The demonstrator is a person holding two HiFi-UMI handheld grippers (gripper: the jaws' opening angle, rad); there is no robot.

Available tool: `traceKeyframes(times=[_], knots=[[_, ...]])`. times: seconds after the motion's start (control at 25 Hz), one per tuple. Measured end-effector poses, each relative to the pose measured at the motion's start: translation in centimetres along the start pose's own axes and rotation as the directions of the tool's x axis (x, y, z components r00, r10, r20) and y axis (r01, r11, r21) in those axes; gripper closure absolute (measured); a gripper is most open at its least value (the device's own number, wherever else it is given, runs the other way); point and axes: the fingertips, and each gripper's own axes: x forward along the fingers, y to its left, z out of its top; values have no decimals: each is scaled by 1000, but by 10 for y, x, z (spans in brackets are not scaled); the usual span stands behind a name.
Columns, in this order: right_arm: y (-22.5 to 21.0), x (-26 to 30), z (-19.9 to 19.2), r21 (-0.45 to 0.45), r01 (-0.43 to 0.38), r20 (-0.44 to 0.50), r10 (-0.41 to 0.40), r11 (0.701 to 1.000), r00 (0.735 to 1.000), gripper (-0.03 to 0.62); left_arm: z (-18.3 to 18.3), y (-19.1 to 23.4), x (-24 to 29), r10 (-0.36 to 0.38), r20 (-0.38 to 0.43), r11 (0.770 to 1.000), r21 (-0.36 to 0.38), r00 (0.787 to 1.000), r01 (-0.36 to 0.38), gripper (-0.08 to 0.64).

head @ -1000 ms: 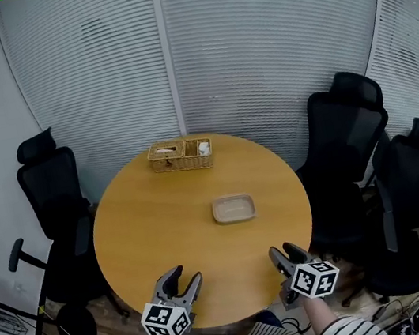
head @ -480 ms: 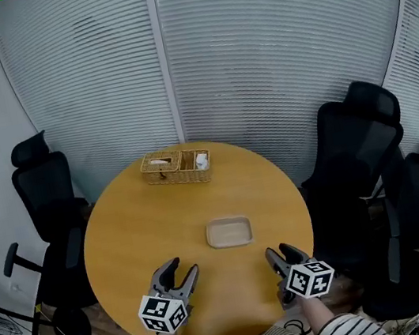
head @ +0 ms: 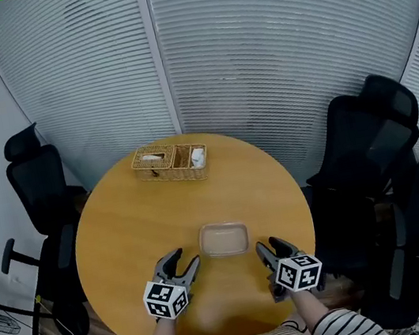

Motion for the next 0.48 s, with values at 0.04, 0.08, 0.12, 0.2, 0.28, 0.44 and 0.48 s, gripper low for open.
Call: traceKeyframes(times=[0.04, 0.08, 0.12, 0.2, 0.28, 0.44, 0.48], knots=[[-2, 7, -3, -4, -5, -15, 5, 1000, 1000, 388, -6, 2, 8, 0, -14, 1000, -11, 1000, 0, 362], [-4, 14, -6, -11, -11, -29, 11, 1000, 1000, 390, -10, 4, 16, 0, -24, 1000, -24, 1000, -1, 362], [-6, 22, -8, -16, -18, -42, 17, 1000, 999, 392, -14, 6, 23, 1, -33, 999, -37, 999, -2, 362], [-8, 36, -13, -22, -33, -67, 31, 999, 997, 397, -21, 9, 36, 5, -53, 998, -61, 999, -8, 362], [-9, 48, -18, -23, -47, -93, 45, 999, 995, 402, -28, 13, 47, 9, -77, 997, -79, 997, -15, 362], [-11, 68, -27, -30, -62, -130, 58, 998, 990, 402, -40, 16, 64, 3, -117, 994, -109, 993, -16, 362], [-12, 72, -29, -33, -61, -137, 56, 998, 989, 402, -43, 17, 67, -1, -126, 993, -115, 992, -14, 360]])
